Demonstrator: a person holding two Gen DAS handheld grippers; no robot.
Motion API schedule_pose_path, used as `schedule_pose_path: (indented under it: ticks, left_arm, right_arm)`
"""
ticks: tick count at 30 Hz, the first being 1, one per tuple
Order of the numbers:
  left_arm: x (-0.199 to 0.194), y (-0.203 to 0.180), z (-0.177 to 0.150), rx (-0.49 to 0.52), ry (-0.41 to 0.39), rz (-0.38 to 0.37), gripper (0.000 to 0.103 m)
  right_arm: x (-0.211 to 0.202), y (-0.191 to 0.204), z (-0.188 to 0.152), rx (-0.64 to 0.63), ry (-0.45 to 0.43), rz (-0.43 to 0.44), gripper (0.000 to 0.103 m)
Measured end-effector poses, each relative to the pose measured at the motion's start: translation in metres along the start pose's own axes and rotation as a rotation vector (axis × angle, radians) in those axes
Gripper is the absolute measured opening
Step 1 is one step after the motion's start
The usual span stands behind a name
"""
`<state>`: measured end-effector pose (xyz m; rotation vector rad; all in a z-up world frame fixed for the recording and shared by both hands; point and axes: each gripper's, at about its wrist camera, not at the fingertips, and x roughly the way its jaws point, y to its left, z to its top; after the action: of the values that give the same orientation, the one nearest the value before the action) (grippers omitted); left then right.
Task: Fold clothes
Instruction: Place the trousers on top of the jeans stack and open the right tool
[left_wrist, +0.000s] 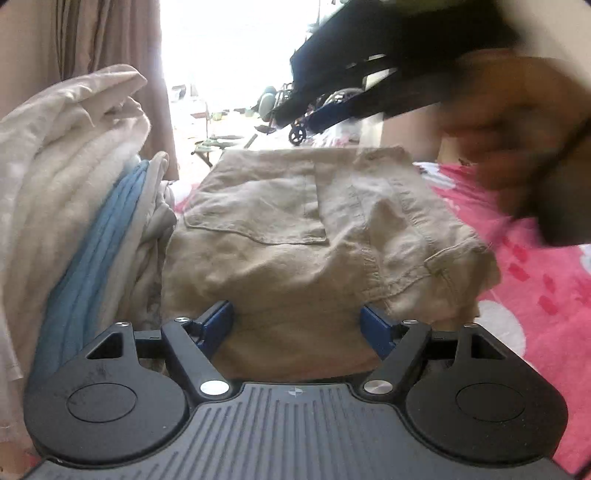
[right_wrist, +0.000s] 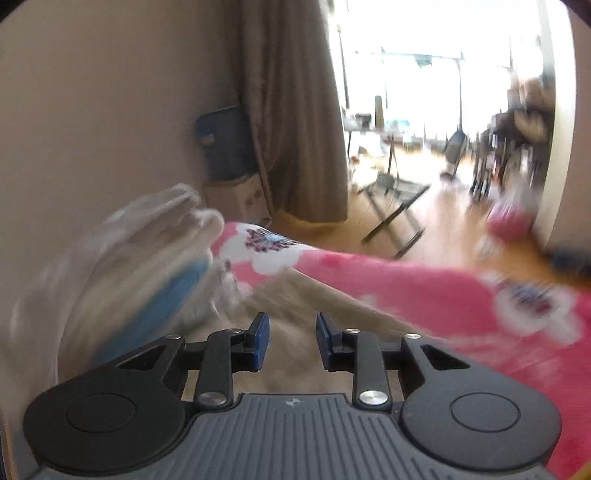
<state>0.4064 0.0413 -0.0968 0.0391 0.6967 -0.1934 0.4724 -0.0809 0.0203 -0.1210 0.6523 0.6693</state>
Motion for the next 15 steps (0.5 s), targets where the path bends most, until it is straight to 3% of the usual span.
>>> schedule_pose_path:
  ticks: [2, 4, 7, 10, 15]
  left_arm:
    - [-0.010, 0.005, 0.000, -0.010, -0.024, -0.007, 0.076]
    - [-0.014, 0.007, 0.003, -0.015, -0.043, -0.005, 0.076]
    - [-0.002, 0.003, 0.007, -0.002, 0.012, 0.038, 0.075]
    - [-0.008, -0.003, 0.010, -0.021, 0.023, 0.099, 0.074]
    - [-0.071, 0.003, 0.006, -0.139, 0.027, 0.069, 0.075]
  right_arm:
    - [-0.019, 0.000, -0.014, -0.052, 0.017, 0.021, 0.033]
    - [-0.009, 0.008, -0.027, -0.080, 0.075, 0.007, 0.033]
    - [0.024, 0.013, -0.054, -0.069, 0.191, -0.086, 0.030]
    - [-0.010, 0.010, -0.067, 0.125, 0.125, -0.081, 0.031]
    - [-0.109, 0.048, -0.095, 0.205, 0.016, -0.118, 0.037]
